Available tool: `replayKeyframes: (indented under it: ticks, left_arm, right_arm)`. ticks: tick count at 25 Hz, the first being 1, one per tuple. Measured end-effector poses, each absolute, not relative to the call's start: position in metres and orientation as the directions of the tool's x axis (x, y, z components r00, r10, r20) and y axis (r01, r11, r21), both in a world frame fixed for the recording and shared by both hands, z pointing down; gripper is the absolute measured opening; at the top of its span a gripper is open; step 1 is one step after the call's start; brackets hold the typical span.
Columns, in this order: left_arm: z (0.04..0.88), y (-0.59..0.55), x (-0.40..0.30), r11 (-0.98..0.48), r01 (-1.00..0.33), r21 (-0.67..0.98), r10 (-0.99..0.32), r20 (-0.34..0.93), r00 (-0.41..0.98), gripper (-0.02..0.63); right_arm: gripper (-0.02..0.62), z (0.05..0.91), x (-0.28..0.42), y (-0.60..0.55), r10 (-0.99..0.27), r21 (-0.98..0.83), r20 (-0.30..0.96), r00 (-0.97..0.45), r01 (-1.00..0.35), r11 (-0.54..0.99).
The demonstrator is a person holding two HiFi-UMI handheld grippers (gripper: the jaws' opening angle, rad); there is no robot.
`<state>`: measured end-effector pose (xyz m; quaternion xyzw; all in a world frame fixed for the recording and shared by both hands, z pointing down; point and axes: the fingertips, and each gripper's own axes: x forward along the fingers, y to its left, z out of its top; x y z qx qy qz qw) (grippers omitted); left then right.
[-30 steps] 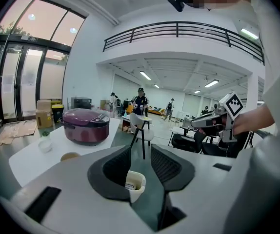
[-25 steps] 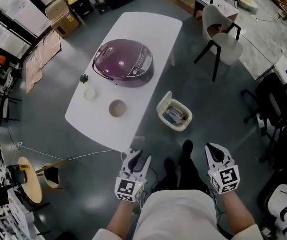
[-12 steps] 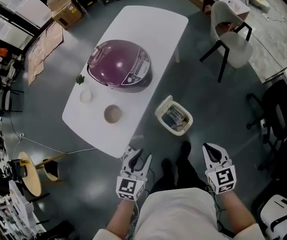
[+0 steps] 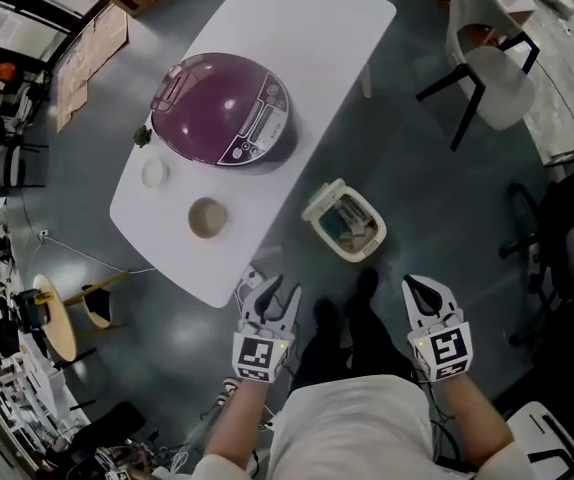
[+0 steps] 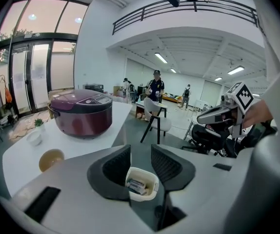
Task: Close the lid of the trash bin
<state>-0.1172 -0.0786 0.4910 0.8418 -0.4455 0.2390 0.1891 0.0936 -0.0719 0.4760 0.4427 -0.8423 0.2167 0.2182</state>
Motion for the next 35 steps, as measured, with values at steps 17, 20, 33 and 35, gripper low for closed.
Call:
replayKeyframes:
  ticks: [17, 20, 33, 35]
  left_arm:
    - [0.613, -0.156, -0.103, -0.568, -0.822, 0.039, -0.578, 0.691, 0.433, 0.16]
    - [0.634, -0.173, -0.103, -0.577, -0.816, 0.04, -0.571, 0.695, 0.437, 0.16]
    - [0.77, -0.208, -0.109, -0.612, -0.791, 0.013, -0.457, 0.81, 0.368, 0.193]
    - [0.788, -0.207, -0.11, -0.616, -0.787, 0.004, -0.439, 0.829, 0.347, 0.207]
  right_arm:
    - [0.012, 0.556, 0.092, -0.118, -0.619, -0.228, 0.617, -0.486, -0.863, 0.451]
    - [0.012, 0.569, 0.083, -0.126, -0.63, -0.238, 0.615, -0.473, -0.874, 0.424]
    - [0.012, 0.633, 0.068, -0.14, -0.627, -0.265, 0.655, -0.423, -0.905, 0.334]
    - [0.012, 0.641, 0.066, -0.139, -0.632, -0.273, 0.65, -0.421, -0.906, 0.323]
